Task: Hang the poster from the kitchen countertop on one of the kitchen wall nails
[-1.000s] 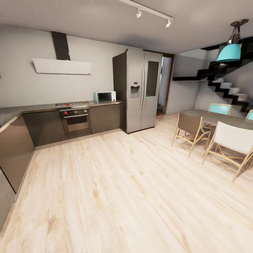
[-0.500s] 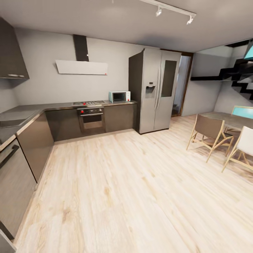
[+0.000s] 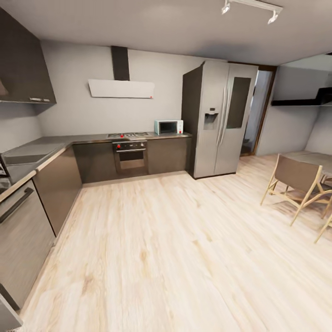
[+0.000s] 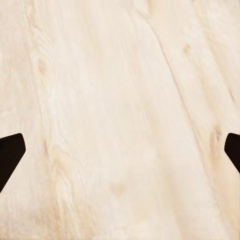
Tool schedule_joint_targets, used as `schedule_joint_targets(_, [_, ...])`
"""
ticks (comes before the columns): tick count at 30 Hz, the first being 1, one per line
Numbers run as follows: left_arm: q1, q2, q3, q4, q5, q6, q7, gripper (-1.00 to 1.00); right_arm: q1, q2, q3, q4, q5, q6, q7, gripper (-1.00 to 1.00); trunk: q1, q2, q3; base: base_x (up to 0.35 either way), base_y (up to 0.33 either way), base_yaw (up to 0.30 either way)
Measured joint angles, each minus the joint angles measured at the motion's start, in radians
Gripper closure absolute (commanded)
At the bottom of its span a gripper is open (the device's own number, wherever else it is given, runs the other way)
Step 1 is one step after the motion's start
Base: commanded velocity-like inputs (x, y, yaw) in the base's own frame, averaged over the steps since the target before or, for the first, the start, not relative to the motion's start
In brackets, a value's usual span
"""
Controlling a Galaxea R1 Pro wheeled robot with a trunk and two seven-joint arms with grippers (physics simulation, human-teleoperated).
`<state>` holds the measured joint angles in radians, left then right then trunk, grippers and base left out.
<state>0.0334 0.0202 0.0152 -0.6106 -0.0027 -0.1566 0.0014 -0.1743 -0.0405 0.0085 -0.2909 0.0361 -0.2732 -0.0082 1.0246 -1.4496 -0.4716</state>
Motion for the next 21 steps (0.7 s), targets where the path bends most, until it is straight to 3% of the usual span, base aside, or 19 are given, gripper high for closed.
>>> schedule_joint_targets(10, [0.0, 0.0, 0.001, 0.0, 0.001, 0.0, 0.0, -1.0, 0.0, 0.012, 0.0, 0.0, 0.0, 0.001, -0.037, -1.0, 0.0, 0.0, 0.0, 0.273, -0.189, 0.248])
schedule_joint_targets(15, [0.0, 0.0, 0.017, 0.0, 0.001, -0.001, 0.0, -1.0, 0.0, 0.011, 0.0, 0.014, 0.0, 0.004, -0.047, -1.0, 0.0, 0.0, -0.001, 0.325, -0.027, 0.049])
schedule_joint_targets(21, [0.0, 0.0, 0.023, 0.0, 0.001, -0.001, 0.0, -1.0, 0.0, 0.011, 0.04, 0.03, 0.021, 0.002, -0.047, -1.0, 0.0, 0.0, -0.001, 0.334, -0.005, 0.017])
